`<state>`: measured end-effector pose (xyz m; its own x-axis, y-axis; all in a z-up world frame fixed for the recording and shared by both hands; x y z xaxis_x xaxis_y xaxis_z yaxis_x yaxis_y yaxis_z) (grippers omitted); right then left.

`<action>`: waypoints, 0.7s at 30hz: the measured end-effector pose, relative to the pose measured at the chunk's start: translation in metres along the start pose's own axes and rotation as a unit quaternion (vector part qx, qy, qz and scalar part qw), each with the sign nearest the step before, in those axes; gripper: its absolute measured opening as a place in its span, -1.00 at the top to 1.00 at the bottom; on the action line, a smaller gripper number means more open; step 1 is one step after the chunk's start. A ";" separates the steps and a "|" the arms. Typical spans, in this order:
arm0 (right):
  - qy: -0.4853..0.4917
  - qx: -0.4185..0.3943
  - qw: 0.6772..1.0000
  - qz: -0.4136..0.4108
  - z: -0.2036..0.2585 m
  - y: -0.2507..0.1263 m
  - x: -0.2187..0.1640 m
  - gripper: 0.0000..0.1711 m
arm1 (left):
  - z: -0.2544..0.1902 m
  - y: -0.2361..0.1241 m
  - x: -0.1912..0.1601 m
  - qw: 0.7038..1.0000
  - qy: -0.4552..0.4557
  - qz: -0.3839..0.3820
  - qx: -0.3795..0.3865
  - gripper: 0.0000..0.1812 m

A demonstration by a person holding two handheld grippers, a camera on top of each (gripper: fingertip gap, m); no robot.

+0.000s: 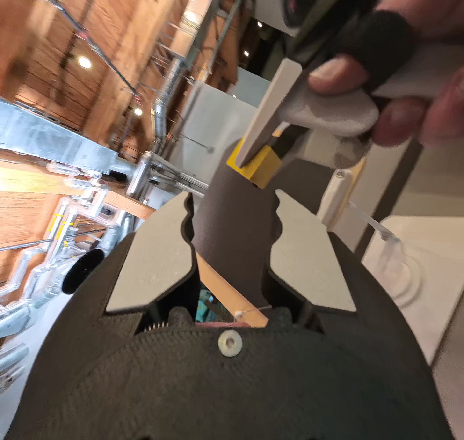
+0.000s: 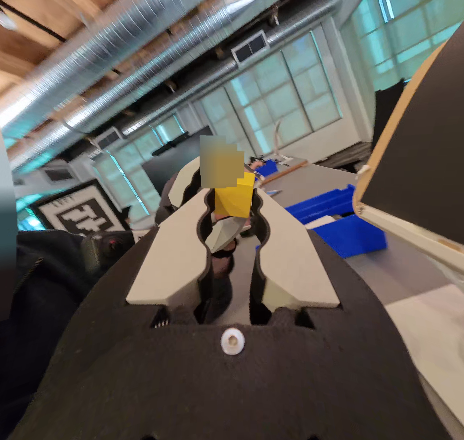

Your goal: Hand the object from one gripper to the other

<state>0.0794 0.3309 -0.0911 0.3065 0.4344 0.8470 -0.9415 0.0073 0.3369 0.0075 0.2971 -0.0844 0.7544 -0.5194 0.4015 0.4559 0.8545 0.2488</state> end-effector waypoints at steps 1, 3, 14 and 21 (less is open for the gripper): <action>0.017 0.022 1.000 -0.015 0.000 0.001 0.000 0.69 | 0.001 -0.001 0.001 1.000 0.004 -0.013 0.016 0.35; 0.043 0.040 0.998 -0.033 -0.003 0.003 -0.003 0.69 | 0.001 -0.002 0.001 0.999 0.013 -0.031 0.036 0.34; 0.124 0.067 0.989 -0.042 -0.012 0.008 -0.015 0.69 | 0.004 -0.011 -0.016 0.975 -0.139 -0.143 -0.094 0.37; 0.192 0.076 0.978 0.013 -0.010 0.015 -0.038 0.69 | -0.011 -0.025 -0.022 0.991 0.014 -0.109 -0.079 0.29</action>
<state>0.0521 0.3231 -0.1225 0.1792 0.7397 0.6487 -0.9075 -0.1303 0.3992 -0.0150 0.2872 -0.1091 0.6417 -0.6927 0.3292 0.6757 0.7137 0.1846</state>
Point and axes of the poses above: each gripper's, where its closed fingertips meet, y out along the fingers, x out of its top, z = x × y across the jaws, the point moved 5 cm from there along -y, back along the fingers, and after that the axes turned 3 degrees about -y, right-handed, at the moved point
